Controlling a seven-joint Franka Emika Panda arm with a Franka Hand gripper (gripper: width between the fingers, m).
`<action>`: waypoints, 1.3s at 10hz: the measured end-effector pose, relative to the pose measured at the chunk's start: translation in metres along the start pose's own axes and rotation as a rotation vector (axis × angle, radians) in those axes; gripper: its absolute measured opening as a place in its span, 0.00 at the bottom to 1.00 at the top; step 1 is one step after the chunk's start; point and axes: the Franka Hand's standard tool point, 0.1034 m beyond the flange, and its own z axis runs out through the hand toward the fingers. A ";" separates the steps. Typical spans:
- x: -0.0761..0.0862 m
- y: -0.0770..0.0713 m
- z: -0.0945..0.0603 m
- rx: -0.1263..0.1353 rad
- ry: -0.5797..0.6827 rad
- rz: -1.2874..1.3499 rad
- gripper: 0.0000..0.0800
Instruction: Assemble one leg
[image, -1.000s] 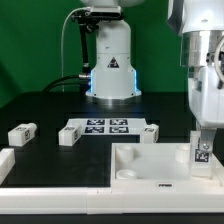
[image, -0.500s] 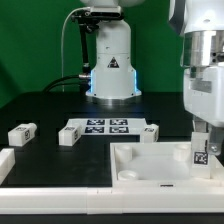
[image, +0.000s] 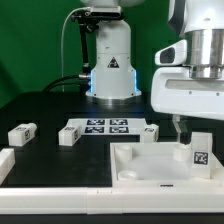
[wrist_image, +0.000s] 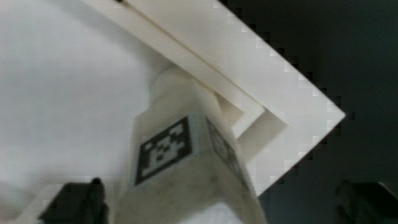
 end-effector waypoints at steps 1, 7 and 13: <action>0.001 0.001 0.000 -0.002 0.002 -0.118 0.81; 0.006 0.005 0.001 -0.016 0.010 -0.329 0.59; 0.006 0.005 0.001 -0.015 0.011 -0.286 0.36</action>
Offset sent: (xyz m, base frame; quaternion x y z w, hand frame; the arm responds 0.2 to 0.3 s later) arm 0.0000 0.0000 0.0000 0.0000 0.0000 -0.1790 0.9838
